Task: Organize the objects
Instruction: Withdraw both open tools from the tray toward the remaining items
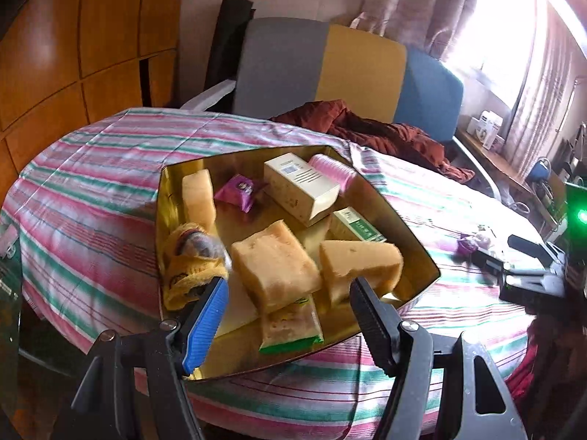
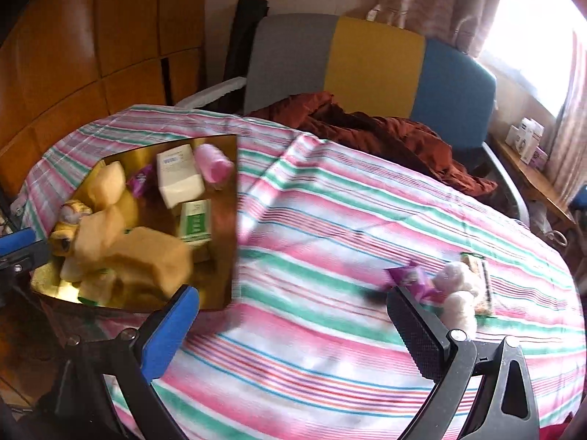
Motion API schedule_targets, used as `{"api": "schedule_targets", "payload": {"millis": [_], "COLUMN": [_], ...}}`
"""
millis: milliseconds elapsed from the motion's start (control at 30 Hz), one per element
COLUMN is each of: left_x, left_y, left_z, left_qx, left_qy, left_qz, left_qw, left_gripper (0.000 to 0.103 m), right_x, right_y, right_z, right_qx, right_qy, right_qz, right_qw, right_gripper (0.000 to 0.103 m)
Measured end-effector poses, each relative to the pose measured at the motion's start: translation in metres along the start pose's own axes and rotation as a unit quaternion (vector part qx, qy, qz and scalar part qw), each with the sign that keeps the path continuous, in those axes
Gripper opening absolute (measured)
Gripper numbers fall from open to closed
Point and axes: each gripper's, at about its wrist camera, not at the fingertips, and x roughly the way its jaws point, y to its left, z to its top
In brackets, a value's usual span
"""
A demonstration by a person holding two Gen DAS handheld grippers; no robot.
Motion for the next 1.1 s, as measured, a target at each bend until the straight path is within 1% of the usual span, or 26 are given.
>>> {"api": "schedule_targets", "payload": {"millis": [100, 267, 333, 367, 400, 467, 500, 567, 600, 633, 733, 867, 1100], "left_x": [-0.002, 0.001, 0.003, 0.004, 0.006, 0.006, 0.006, 0.006, 0.007, 0.008, 0.013, 0.019, 0.035], "left_y": [-0.009, -0.018, -0.021, -0.022, -0.023, -0.031, -0.035, -0.048, -0.056, -0.064, -0.09, -0.129, -0.174], "left_z": [0.001, 0.0, 0.002, 0.003, 0.004, 0.009, 0.011, 0.014, 0.016, 0.017, 0.019, 0.02, 0.019], "left_qx": [0.017, 0.032, 0.033, 0.032, 0.032, 0.037, 0.042, 0.058, 0.067, 0.077, 0.107, 0.15, 0.2], "left_qy": [-0.002, 0.004, 0.01, 0.014, 0.017, 0.016, 0.014, 0.011, 0.011, 0.011, 0.015, 0.018, 0.032], "left_qz": [-0.008, -0.012, -0.008, -0.006, -0.005, -0.01, -0.012, -0.022, -0.027, -0.031, -0.045, -0.066, -0.088], "left_qw": [0.9998, 0.9994, 0.9994, 0.9994, 0.9993, 0.9992, 0.9989, 0.998, 0.9973, 0.9965, 0.9931, 0.9863, 0.9754], "left_gripper": [0.07, 0.07, 0.07, 0.07, 0.07, 0.07, 0.07, 0.07, 0.07, 0.07, 0.07, 0.07, 0.07], "right_x": [0.001, 0.009, 0.014, 0.015, 0.017, 0.022, 0.023, 0.014, 0.012, 0.011, 0.009, 0.007, 0.004], "right_y": [-0.031, -0.097, -0.127, -0.139, -0.154, -0.178, -0.187, -0.203, -0.208, -0.214, -0.223, -0.227, -0.235], "right_z": [0.004, 0.003, -0.006, -0.011, -0.019, -0.029, -0.029, -0.03, -0.031, -0.034, -0.038, -0.041, -0.048], "right_qx": [0.016, 0.055, 0.082, 0.097, 0.125, 0.18, 0.204, 0.248, 0.262, 0.279, 0.31, 0.332, 0.357], "right_qy": [0.002, 0.009, 0.012, 0.012, 0.015, 0.03, 0.032, 0.008, 0.003, 0.003, 0.004, -0.003, -0.004], "right_qz": [-0.021, -0.075, -0.106, -0.112, -0.118, -0.126, -0.127, -0.115, -0.109, -0.105, -0.097, -0.097, -0.084], "right_qw": [1.0, 0.996, 0.991, 0.989, 0.985, 0.975, 0.97, 0.962, 0.959, 0.954, 0.946, 0.938, 0.93], "right_gripper": [0.103, 0.103, 0.103, 0.103, 0.103, 0.103, 0.103, 0.103, 0.103, 0.103, 0.103, 0.103, 0.103]}}
